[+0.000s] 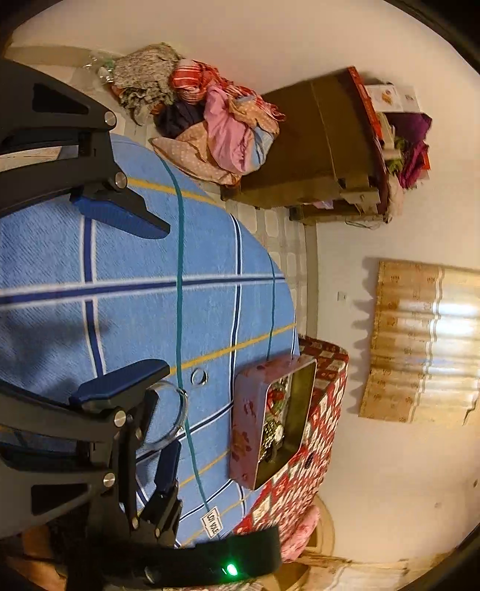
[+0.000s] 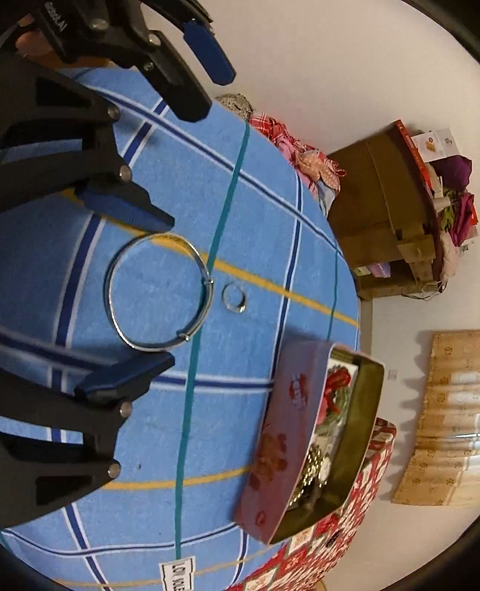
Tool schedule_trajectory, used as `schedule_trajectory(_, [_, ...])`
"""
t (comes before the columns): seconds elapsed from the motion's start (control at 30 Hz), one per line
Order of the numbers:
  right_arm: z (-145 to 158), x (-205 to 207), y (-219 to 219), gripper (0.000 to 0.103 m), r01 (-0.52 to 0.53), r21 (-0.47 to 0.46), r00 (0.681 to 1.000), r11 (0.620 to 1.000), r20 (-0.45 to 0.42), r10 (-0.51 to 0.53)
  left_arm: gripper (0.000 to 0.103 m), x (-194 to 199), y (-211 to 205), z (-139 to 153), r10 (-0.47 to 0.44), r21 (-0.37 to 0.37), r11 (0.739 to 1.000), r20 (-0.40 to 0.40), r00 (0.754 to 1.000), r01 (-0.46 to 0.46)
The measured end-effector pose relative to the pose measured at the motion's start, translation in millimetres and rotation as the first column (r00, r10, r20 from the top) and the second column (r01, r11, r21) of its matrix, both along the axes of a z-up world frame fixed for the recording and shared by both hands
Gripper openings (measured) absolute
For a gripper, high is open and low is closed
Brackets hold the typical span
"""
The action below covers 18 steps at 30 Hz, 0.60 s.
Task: Organize jewelry
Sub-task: 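Grasp the silver bangle with the right tool while the left tool grasps the small silver ring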
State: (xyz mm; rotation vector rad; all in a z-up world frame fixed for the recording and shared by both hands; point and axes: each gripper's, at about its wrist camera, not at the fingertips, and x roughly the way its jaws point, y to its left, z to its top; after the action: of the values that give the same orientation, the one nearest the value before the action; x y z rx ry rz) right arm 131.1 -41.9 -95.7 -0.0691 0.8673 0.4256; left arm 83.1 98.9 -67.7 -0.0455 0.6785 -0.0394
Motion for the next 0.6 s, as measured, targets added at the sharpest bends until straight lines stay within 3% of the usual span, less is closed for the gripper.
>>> schedule_trajectory(0.13, [16.8,1.7,-32.4,0.069,0.107,0.102,0.992,0.989,0.058,-0.113,0.068,18.5,-9.9,-3.8,-0.058,-0.05,0.997,-0.052,0.997,0.055])
schedule_trajectory(0.27, [25.2,2.0,-60.6,0.069,0.243,0.122,0.957,0.962,0.129,-0.258,0.068,40.4,-25.5,-7.1,-0.085,-0.066,0.995,-0.095,0.992,0.079])
schedule_trajectory(0.33, [22.6,0.7,-73.5,0.069,0.308,0.145,0.936,0.94,0.131,-0.326,0.068,47.5,-32.2,-6.3,-0.097,-0.079,0.993,-0.091,0.991,0.09])
schedule_trajectory(0.43, [19.5,6.7,-79.9,0.069,0.33,0.198,0.932,0.923,0.086,-0.351,0.068,64.3,-46.6,-7.1,-0.132,-0.089,0.988,-0.1,0.986,0.124])
schedule_trajectory(0.5, [20.1,7.8,-80.2,0.069,0.328,0.21,0.933,0.921,0.081,-0.351,0.06,73.2,-53.1,-9.6,-0.153,-0.082,0.986,-0.116,0.981,0.144])
schedule_trajectory(0.57, [21.8,6.5,-80.7,0.069,0.321,0.214,0.935,0.923,0.081,-0.344,0.046,82.0,-59.4,-12.3,-0.165,-0.078,0.985,-0.136,0.977,0.155])
schedule_trajectory(0.6, [21.8,6.1,-80.1,0.069,0.317,0.217,0.937,0.923,0.079,-0.341,0.045,87.3,-60.9,-14.2,-0.168,-0.086,0.984,-0.147,0.975,0.156])
